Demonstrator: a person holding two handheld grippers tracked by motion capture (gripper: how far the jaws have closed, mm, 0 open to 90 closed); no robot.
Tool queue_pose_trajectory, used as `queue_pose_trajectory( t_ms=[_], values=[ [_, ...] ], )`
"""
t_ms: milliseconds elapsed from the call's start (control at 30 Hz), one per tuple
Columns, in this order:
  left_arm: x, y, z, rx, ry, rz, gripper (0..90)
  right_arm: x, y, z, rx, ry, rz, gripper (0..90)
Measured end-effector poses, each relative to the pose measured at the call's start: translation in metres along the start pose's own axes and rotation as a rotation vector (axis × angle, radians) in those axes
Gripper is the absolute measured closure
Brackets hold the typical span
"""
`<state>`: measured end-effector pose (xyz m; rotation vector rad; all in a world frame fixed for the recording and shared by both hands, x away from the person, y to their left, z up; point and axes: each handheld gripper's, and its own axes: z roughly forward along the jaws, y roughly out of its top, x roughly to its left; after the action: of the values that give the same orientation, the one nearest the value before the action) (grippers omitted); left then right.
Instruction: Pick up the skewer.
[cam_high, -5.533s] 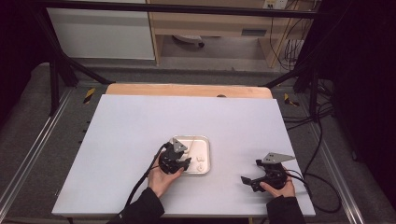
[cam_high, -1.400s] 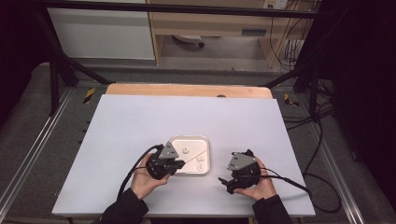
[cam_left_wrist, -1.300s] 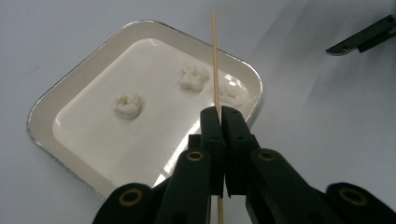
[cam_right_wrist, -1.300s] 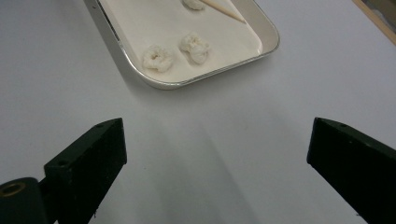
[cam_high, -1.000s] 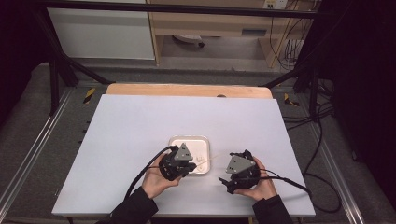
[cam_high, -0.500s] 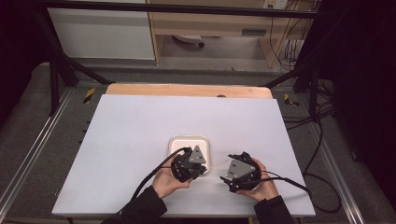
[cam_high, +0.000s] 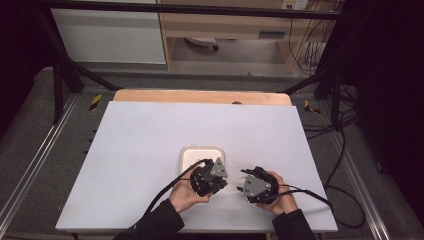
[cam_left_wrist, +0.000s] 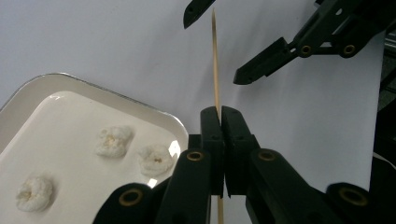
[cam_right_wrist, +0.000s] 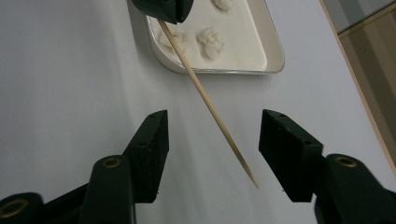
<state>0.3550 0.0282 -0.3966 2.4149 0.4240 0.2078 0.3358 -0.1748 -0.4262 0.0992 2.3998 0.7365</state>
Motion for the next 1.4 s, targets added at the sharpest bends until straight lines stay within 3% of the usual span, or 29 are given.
queue_pose_trajectory(
  t_ms=[367, 400, 433, 800, 1400],
  values=[
    [-0.0051, 0.0054, 0.0064, 0.021, -0.031, 0.016, 88.4, 0.0026, -0.0020, 0.0020, 0.012, 0.008, -0.144, 64.2],
    [-0.0052, 0.0057, 0.0066, 0.020, -0.020, 0.022, 88.4, 0.0030, -0.0018, 0.0022, 0.010, 0.012, -0.156, 65.9],
    [-0.0056, 0.0058, 0.0070, 0.021, -0.021, 0.023, 88.4, 0.0032, -0.0020, 0.0028, 0.014, 0.014, -0.190, 68.9],
    [-0.0067, 0.0059, 0.0093, 0.037, -0.026, 0.037, 88.4, 0.0067, -0.0029, 0.0036, 0.024, 0.039, -0.279, 81.1],
    [-0.0059, 0.0051, 0.0093, 0.041, -0.039, 0.044, 88.2, 0.0074, -0.0036, 0.0016, 0.007, 0.059, -0.359, 88.4]
  ],
)
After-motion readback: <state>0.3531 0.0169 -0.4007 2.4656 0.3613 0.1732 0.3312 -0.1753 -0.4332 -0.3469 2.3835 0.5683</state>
